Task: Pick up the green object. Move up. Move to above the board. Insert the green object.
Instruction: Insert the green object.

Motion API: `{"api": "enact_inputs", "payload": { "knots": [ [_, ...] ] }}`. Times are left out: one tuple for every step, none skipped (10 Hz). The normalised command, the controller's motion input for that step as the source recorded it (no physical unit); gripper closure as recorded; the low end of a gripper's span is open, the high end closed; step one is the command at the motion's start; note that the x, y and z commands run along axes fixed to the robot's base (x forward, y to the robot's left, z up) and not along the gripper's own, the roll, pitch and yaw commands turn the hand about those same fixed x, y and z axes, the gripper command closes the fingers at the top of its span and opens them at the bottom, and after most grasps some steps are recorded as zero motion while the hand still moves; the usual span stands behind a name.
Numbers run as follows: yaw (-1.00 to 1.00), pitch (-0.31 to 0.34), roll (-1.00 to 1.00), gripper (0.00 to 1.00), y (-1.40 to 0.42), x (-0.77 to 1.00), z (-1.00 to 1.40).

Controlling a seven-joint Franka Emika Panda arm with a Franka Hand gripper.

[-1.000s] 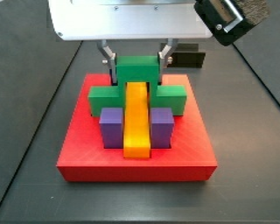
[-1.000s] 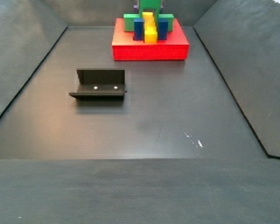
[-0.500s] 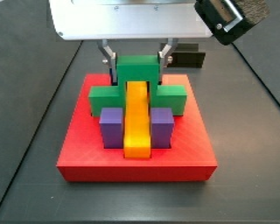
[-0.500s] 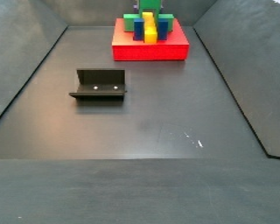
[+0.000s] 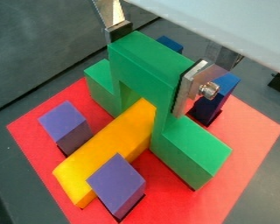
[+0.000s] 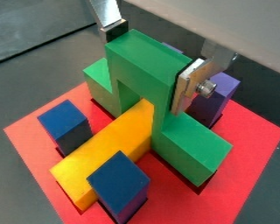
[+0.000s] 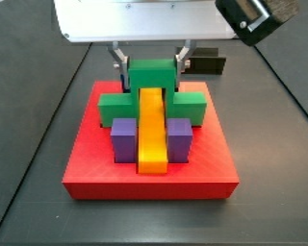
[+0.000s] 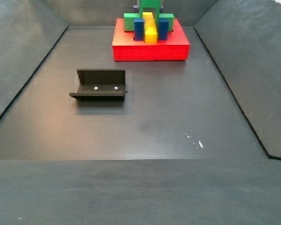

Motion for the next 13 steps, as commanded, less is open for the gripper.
{"api": "enact_inputs", "payload": {
  "knots": [
    [0.09,0.0,0.08,1.0,0.0,0.0,0.0],
    [0.11,0.0,0.16,1.0,0.0,0.0,-0.03],
    [0.08,0.0,0.2,1.0,0.0,0.0,-0.04],
    [0.08,0.0,0.27,1.0,0.0,0.0,0.0],
    [0.09,0.013,0.3,1.0,0.0,0.0,0.0],
    [0.0,0.021,0.25,1.0,-0.01,0.05,0.0],
    [0.0,0.0,0.22,1.0,-0.02,0.15,0.0],
    [0.0,0.0,0.21,1.0,-0.03,0.13,-0.02],
    [0.0,0.0,0.16,1.0,-0.1,0.04,-0.04],
    [0.0,0.0,0.08,1.0,-0.17,0.09,-0.09],
    [0.0,0.0,0.11,1.0,-0.14,0.13,-0.11],
    [-0.03,0.0,0.14,1.0,-0.09,0.13,-0.13],
    [-0.01,0.0,0.15,1.0,-0.02,0.1,-0.12]
  ]
}}
